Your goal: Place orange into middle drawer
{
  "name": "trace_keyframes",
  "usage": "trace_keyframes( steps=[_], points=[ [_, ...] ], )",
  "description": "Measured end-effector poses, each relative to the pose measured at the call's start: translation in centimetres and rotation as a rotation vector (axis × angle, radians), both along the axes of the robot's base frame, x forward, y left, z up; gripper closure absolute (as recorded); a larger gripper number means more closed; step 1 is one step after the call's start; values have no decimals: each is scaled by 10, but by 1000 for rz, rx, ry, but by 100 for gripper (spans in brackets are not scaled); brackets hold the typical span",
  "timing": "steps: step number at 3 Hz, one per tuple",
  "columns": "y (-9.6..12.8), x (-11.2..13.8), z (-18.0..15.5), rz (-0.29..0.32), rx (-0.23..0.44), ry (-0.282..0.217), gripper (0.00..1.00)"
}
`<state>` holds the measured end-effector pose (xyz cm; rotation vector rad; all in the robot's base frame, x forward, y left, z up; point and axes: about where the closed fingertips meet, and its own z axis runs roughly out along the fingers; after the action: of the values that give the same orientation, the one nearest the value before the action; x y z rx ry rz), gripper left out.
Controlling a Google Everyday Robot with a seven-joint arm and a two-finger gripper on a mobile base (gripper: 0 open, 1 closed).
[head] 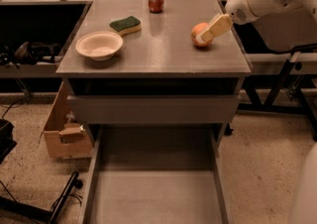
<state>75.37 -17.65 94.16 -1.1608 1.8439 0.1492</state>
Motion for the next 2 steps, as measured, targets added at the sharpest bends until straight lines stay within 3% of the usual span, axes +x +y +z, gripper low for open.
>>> trace_keyframes(
  steps=[2],
  points=[
    [15,46,-33,-3,76,30,0]
  ],
)
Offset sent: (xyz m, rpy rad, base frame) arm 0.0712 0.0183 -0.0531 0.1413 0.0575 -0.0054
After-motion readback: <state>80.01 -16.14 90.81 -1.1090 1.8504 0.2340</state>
